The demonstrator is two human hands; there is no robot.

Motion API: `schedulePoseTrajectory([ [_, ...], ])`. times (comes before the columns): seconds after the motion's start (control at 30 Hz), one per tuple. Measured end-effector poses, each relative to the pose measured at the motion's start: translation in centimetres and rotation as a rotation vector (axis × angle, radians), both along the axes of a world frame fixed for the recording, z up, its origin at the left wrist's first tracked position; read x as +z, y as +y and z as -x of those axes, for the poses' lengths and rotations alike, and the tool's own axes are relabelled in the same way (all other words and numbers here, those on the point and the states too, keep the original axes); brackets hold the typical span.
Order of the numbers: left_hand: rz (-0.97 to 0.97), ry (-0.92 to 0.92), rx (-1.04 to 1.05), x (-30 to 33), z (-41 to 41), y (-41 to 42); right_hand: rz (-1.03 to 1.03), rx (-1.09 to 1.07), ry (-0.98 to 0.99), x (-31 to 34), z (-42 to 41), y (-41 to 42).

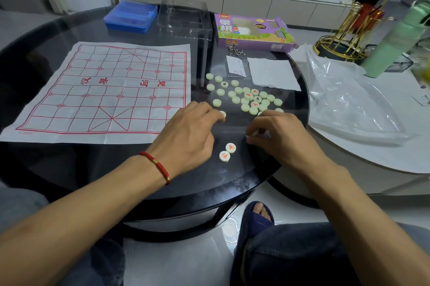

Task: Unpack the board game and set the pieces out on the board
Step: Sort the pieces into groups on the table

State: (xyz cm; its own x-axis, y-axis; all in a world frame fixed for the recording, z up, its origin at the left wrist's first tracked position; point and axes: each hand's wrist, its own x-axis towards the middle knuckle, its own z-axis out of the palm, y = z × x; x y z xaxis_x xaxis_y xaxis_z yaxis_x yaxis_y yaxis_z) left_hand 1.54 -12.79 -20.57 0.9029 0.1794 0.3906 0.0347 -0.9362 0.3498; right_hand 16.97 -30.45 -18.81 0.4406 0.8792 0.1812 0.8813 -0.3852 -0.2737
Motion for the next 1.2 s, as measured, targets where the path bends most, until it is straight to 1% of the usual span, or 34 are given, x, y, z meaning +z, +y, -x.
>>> schedulePoseTrajectory([
  [0.1,0.073,-0.002,0.012,0.2,0.3,-0.3,-0.07,-0.044,0.067,0.1,0.0,0.8],
  [0.17,0.077,0.002,0.017,0.3,0.4,-0.3,-0.158,-0.141,0.239,0.3,-0.2,1.3],
  [0.23,0.079,0.005,0.02,0.2,0.4,-0.4,-0.189,-0.251,0.421,0.3,-0.7,1.8],
  [0.27,0.081,0.006,0.02,0.2,0.4,-0.4,-0.176,-0.288,0.45,0.2,-1.0,2.1],
  [0.3,0.082,0.006,0.021,0.2,0.5,-0.4,-0.157,-0.308,0.443,0.1,-1.1,2.3],
  [0.37,0.081,0.015,0.025,0.3,0.5,-0.3,-0.13,-0.307,0.361,0.0,-1.0,2.7],
  [0.53,0.079,0.028,0.031,0.4,0.7,-0.1,-0.052,-0.216,0.209,0.5,-0.3,2.7],
  [0.67,0.065,0.03,0.035,0.5,0.8,-0.3,0.021,-0.134,0.183,0.6,-0.1,1.1],
  [0.77,0.04,0.033,0.048,0.4,0.7,-0.4,-0.036,-0.127,0.144,-0.4,0.2,1.3],
  [0.93,-0.001,0.051,0.053,0.3,0.8,-0.3,-0.157,-0.102,0.079,-1.4,0.5,4.6],
  [1.1,-0.027,0.038,0.053,-0.1,0.9,0.1,-0.145,-0.109,0.042,-1.0,0.3,5.1],
  [1.2,-0.028,0.012,0.046,0.0,0.7,0.1,-0.102,-0.235,-0.057,-0.3,-0.9,2.6],
])
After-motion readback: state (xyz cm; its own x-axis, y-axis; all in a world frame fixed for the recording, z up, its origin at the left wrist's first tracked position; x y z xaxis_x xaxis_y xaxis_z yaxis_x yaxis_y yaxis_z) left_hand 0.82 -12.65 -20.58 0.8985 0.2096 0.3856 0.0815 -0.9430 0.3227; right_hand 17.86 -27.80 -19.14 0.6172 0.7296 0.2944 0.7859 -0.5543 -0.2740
